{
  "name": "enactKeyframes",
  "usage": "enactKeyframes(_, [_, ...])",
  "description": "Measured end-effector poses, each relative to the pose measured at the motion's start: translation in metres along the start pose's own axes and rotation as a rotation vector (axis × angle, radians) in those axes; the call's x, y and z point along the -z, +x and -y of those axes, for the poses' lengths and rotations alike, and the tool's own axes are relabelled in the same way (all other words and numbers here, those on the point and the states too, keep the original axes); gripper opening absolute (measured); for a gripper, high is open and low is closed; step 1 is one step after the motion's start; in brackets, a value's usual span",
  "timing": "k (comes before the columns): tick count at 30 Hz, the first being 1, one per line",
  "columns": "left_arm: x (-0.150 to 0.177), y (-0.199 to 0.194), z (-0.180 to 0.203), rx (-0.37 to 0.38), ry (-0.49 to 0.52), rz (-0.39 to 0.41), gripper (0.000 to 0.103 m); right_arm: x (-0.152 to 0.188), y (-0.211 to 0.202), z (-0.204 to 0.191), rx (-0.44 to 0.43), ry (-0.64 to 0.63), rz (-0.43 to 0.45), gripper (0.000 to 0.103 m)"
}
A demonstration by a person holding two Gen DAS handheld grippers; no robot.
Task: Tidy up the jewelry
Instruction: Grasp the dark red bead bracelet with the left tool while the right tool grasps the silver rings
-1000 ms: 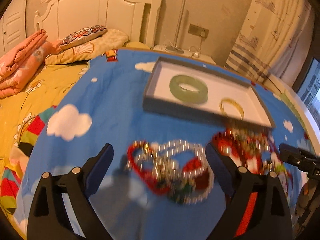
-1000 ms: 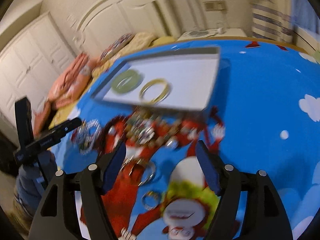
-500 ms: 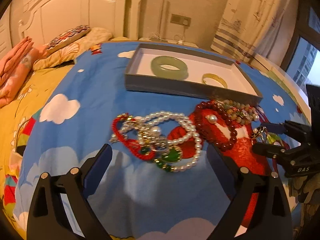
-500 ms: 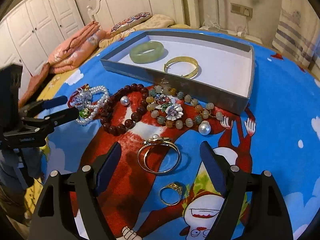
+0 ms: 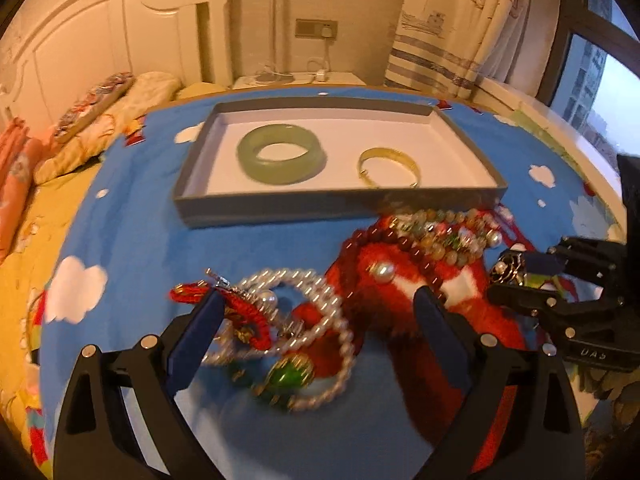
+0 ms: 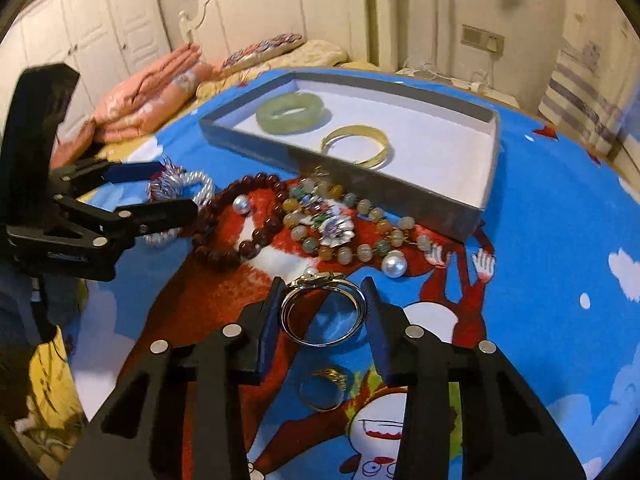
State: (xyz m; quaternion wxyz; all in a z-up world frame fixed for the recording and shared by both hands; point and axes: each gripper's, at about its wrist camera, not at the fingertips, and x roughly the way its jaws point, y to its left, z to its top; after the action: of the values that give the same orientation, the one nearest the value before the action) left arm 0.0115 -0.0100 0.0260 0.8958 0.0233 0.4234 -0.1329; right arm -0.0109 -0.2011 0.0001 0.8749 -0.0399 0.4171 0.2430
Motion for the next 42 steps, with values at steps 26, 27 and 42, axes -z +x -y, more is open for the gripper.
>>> enactKeyframes(26, [-0.028,0.049,0.027,0.067,0.258,-0.084,0.023,-0.003,0.001,0.013,-0.048,0.06,0.007,0.039])
enactKeyframes(27, [-0.026,0.048,0.029,0.064,0.27,-0.083,0.02,-0.003,0.001,0.013,-0.048,0.061,0.007,0.039])
enactKeyframes(42, [-0.014,0.039,0.033,0.059,0.221,-0.049,0.011,-0.002,0.001,0.013,-0.037,0.059,0.011,0.039])
